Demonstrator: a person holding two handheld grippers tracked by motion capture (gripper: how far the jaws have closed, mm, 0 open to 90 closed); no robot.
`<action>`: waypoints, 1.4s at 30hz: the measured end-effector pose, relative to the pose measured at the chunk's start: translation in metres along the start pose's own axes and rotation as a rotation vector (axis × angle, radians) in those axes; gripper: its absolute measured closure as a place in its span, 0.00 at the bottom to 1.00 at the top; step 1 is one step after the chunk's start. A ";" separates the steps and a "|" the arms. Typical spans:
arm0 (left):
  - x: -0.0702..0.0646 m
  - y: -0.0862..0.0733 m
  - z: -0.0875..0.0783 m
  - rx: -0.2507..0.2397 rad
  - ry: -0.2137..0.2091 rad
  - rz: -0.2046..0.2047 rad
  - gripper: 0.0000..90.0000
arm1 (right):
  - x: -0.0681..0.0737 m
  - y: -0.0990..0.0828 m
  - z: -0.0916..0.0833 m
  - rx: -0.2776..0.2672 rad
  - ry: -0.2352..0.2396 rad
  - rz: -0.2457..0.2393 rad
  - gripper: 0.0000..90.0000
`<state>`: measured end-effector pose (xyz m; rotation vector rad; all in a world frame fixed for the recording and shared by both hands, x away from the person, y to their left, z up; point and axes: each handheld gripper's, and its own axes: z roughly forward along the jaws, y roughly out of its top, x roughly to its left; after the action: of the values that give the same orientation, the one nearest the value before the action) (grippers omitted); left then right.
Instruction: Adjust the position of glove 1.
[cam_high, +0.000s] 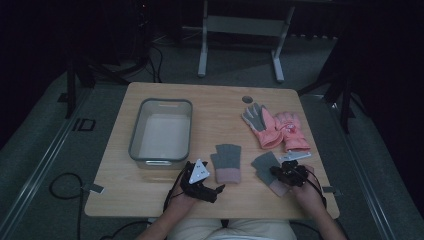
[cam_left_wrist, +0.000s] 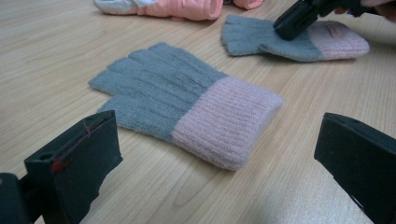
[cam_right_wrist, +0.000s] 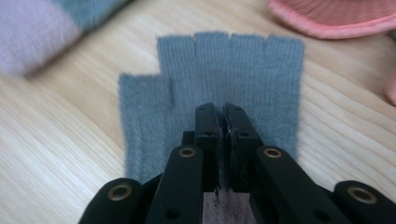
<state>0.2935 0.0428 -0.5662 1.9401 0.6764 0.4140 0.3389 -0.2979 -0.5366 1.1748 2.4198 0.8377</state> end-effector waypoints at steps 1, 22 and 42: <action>0.000 0.000 0.000 0.000 0.000 0.001 0.00 | 0.003 0.005 -0.009 -0.026 0.001 0.055 0.95; 0.000 0.000 0.000 -0.002 0.003 0.002 0.00 | 0.031 0.014 -0.024 -0.130 -0.149 0.417 0.95; 0.000 0.000 -0.001 -0.003 -0.007 0.004 0.00 | 0.021 -0.001 -0.002 -0.103 -0.140 0.397 0.80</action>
<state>0.2929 0.0433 -0.5662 1.9391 0.6668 0.4100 0.3241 -0.2823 -0.5360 1.6424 2.0366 0.9412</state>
